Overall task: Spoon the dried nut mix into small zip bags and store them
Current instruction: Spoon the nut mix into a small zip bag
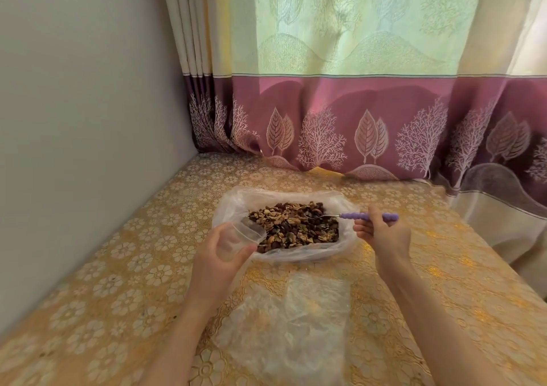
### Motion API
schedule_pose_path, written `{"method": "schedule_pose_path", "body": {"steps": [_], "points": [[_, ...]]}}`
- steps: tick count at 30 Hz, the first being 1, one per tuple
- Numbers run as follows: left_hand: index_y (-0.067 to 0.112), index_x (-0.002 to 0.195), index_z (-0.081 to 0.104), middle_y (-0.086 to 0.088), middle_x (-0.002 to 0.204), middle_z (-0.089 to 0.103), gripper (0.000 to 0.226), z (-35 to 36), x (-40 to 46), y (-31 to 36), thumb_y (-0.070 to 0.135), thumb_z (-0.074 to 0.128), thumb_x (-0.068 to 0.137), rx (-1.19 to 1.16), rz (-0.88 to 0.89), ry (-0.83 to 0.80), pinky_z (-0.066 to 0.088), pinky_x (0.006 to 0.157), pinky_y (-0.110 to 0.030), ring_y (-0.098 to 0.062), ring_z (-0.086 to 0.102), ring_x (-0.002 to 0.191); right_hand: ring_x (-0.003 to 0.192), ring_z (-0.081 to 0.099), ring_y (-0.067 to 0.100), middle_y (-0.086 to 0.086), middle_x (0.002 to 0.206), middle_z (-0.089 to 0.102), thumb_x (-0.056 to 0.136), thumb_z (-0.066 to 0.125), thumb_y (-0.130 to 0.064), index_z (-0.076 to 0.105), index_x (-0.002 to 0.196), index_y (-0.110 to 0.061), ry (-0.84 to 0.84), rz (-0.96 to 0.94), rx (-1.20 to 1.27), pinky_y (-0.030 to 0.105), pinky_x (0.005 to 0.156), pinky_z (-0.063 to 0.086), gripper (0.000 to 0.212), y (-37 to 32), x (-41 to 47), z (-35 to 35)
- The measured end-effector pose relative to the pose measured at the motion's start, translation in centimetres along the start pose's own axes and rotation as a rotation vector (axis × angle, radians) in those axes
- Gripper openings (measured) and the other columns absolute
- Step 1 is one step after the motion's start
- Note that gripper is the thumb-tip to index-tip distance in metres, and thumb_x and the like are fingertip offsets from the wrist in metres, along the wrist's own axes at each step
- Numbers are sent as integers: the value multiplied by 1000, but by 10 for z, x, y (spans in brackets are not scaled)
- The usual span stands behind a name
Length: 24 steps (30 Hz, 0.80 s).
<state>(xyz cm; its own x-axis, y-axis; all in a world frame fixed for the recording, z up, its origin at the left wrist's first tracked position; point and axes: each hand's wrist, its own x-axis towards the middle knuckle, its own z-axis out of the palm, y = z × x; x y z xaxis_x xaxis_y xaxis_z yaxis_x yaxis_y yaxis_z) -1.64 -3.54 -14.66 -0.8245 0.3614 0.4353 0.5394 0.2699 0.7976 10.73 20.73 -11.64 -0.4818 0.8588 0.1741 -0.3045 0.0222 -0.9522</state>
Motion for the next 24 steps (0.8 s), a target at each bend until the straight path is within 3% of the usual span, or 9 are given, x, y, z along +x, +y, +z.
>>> {"method": "schedule_pose_path", "body": {"steps": [3,8,13,15,17,20,24], "points": [[27,112,54,19,103,58,64,0,0,1,68,62,63,-6,-16,1,41,78,-15,3,53,97,61,59,19,12,72,73,97,50,-18,70,58,-12,-41,-9,16,18,50,50,45,-9,-6,6],[40,114,47,28,104,52,60,-1,-1,6,67,63,63,-37,-48,-6,37,73,-13,9,50,97,58,60,15,15,78,73,97,50,-19,65,88,6,-186,4,72,17,50,50,30,-29,-14,22],[41,111,42,35,102,45,64,-5,-2,13,71,64,59,-160,-110,30,36,74,-14,17,43,94,59,61,13,15,81,74,96,50,-22,65,85,6,-418,20,46,16,52,51,33,-47,-34,47],[36,105,49,29,99,55,62,-7,-1,18,74,64,58,-216,-127,42,39,72,-13,12,51,90,59,61,12,13,81,74,97,49,-20,67,81,2,-505,-3,22,16,53,51,33,-51,-46,59],[36,99,55,23,91,64,49,-8,-1,20,65,68,63,-247,-116,54,44,65,-9,8,59,83,58,61,12,10,79,74,97,50,-17,68,77,-3,-559,-48,-3,17,53,51,29,-54,-56,70],[28,106,57,14,91,65,50,-11,0,20,54,68,64,-266,-115,84,45,62,-14,-2,61,80,59,61,13,6,77,74,94,54,-11,68,81,-6,-641,-130,-54,18,54,51,20,-58,-64,82],[18,109,56,-2,89,65,61,-14,-1,19,57,68,63,-315,-130,115,46,49,-24,-18,58,63,62,61,14,23,85,70,92,57,-9,68,90,-3,-672,-145,-82,21,57,52,13,-61,-63,83]]}}
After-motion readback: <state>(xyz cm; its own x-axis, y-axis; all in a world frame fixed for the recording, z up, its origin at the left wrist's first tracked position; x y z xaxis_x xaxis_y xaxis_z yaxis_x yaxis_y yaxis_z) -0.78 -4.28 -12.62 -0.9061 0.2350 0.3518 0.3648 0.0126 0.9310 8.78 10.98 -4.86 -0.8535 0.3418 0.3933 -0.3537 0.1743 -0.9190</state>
